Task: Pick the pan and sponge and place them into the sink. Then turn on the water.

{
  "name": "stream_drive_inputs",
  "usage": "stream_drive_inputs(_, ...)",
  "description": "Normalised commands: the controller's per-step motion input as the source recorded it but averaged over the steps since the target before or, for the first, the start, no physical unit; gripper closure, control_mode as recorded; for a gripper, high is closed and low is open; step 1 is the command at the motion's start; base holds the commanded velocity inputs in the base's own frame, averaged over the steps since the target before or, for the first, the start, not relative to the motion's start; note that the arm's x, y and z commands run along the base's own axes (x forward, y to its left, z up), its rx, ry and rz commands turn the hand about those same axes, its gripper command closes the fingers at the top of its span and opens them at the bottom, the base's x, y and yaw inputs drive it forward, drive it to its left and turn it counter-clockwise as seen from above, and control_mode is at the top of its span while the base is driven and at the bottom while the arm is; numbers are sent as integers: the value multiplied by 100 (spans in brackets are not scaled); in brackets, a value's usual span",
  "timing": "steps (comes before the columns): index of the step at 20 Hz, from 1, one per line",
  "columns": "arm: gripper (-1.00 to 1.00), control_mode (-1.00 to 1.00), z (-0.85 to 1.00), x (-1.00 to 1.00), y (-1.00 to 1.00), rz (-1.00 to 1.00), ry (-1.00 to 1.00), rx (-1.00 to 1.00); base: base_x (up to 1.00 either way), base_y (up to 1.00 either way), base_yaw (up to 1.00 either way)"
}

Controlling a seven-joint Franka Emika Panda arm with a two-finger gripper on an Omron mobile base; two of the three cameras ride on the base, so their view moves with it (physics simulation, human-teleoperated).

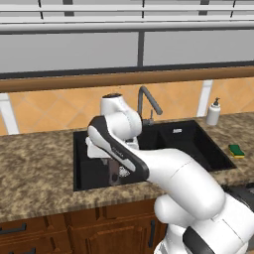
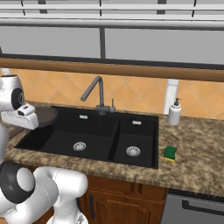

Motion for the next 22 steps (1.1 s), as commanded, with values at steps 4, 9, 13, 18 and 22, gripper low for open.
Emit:
stream_drive_inputs(4,100,-100,-34,43,2,-57,-1,-18,0,0,0)
stream_drive_inputs(9,100,-100,-14,44,9,-60,0,-15,0,0,0)
stream_drive_inputs(13,100,-100,-2,28,19,-52,3,-8,0,0,0)
stream_drive_inputs(18,100,-100,-4,18,4,-41,5,0,0,0,0)
stream_drive_inputs(22,100,-100,-16,35,-15,-16,0,-9,0,0,0)
